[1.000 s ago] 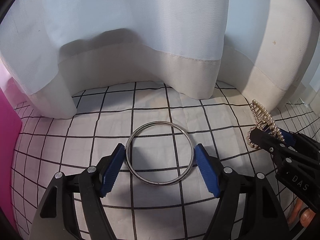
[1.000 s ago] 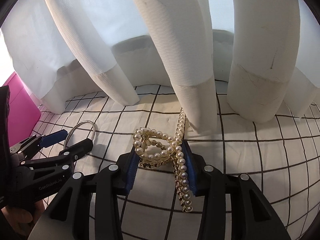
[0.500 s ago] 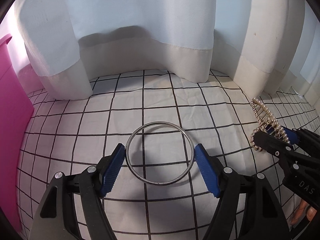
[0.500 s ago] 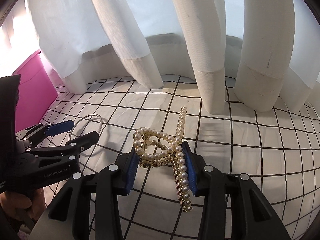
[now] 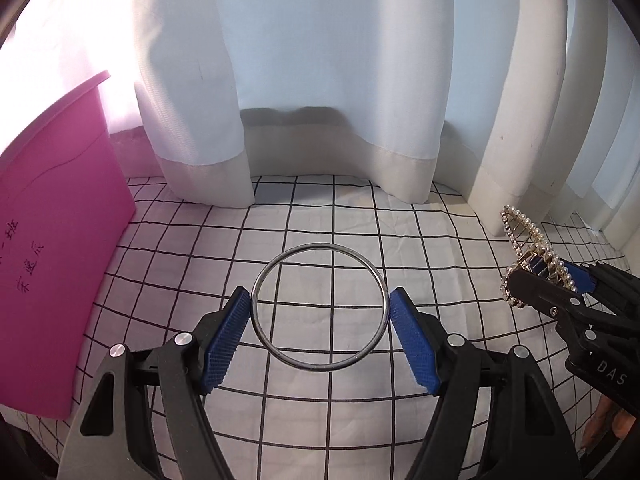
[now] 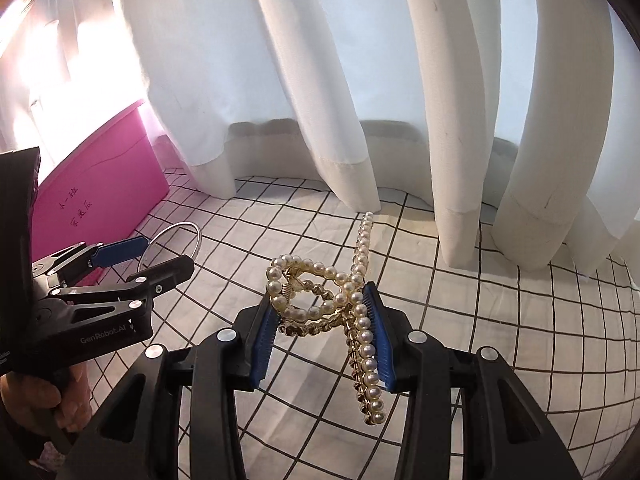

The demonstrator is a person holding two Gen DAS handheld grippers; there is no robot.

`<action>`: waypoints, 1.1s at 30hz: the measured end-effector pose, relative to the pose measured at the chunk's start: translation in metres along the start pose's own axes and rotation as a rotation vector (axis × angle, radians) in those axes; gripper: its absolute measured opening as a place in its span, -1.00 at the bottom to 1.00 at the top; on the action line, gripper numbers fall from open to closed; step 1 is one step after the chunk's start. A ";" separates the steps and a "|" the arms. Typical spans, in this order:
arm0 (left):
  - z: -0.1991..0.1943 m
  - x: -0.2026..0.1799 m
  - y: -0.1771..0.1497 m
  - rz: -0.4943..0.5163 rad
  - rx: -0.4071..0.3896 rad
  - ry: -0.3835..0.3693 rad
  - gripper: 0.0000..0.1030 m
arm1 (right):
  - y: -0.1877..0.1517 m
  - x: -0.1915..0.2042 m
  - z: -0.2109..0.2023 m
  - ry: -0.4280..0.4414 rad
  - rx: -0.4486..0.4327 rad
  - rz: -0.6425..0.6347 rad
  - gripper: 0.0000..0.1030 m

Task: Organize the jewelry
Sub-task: 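Carry the silver ring and pearl clip over the pink tub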

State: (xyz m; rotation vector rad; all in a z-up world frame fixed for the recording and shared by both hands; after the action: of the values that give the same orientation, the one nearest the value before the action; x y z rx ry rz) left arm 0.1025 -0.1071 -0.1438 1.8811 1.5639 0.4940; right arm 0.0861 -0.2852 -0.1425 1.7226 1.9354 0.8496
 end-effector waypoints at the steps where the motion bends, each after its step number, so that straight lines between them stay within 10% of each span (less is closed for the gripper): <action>1: -0.008 0.003 0.002 -0.009 -0.014 0.010 0.35 | 0.004 0.002 -0.004 0.010 -0.012 -0.009 -0.21; 21: -0.154 0.056 0.008 -0.187 -0.283 0.334 0.35 | 0.065 0.124 -0.055 0.332 -0.188 -0.295 -0.21; 33: -0.213 0.158 0.016 -0.266 -0.353 0.446 0.35 | 0.107 0.242 -0.068 0.457 -0.243 -0.375 -0.21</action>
State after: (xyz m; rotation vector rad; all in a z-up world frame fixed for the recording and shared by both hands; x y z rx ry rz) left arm 0.0121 0.0935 0.0050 1.3296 1.8288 1.0430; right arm 0.0826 -0.0530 0.0016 1.0394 2.2260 1.3446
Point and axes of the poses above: each gripper's, at about its wrist camera, not at the fingertips, and z roughly the way its jaws point, x to its left, y to its top, the point moved 1 cm from there along z, roughly the way its jaws point, and after that the axes turned 9 degrees about -y, right-handed, at the moved point
